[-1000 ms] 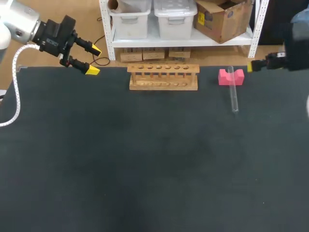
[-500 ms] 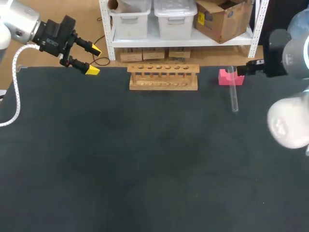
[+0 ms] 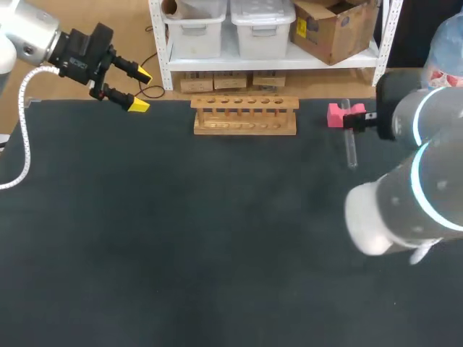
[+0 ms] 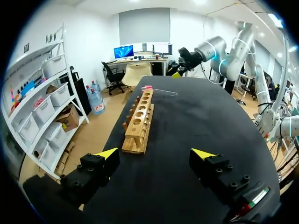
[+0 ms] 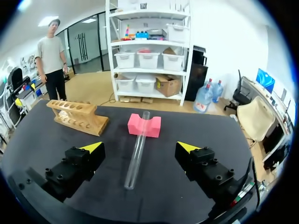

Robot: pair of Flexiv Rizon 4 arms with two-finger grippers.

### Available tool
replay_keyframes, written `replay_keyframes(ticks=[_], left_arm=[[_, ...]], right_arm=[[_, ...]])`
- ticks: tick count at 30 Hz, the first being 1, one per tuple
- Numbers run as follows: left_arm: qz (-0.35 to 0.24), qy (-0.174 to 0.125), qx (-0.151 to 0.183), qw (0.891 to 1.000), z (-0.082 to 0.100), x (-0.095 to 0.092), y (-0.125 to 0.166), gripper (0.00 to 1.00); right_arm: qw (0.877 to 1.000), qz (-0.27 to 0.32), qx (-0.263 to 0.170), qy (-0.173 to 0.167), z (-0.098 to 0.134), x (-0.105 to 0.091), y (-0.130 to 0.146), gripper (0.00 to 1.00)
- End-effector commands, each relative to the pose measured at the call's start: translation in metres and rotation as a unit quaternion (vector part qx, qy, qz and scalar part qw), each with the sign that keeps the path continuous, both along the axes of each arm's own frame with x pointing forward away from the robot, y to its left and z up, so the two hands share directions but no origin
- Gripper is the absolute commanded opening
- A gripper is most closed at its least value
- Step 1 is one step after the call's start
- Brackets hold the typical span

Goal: Grasp the test tube, adjust it, and insert it.

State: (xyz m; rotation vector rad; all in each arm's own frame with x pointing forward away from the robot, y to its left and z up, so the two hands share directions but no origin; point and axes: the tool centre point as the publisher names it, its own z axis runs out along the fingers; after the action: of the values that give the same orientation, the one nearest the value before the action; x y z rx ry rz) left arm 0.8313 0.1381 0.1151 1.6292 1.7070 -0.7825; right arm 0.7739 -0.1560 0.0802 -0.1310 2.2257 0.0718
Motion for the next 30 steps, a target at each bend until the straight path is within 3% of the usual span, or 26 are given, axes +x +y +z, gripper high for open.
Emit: replay_keyframes(ticks=[1,16,30], left_arm=[[0.0,-0.001,0.0,1.0,-0.001,0.0,0.0,1.0],[0.0,-0.001,0.0,1.0,-0.001,0.0,0.0,1.0],[0.0,-0.001,0.0,1.0,-0.001,0.0,0.0,1.0]], right_arm=[[0.984,-0.139,-0.105,-0.045,-0.014,0.003,0.006,1.0],[0.997,-0.059,-0.038,-0.015,-0.04,0.026,0.018,1.0],[0.999,-0.036,0.007,0.036,-0.061,0.039,0.009,1.0]])
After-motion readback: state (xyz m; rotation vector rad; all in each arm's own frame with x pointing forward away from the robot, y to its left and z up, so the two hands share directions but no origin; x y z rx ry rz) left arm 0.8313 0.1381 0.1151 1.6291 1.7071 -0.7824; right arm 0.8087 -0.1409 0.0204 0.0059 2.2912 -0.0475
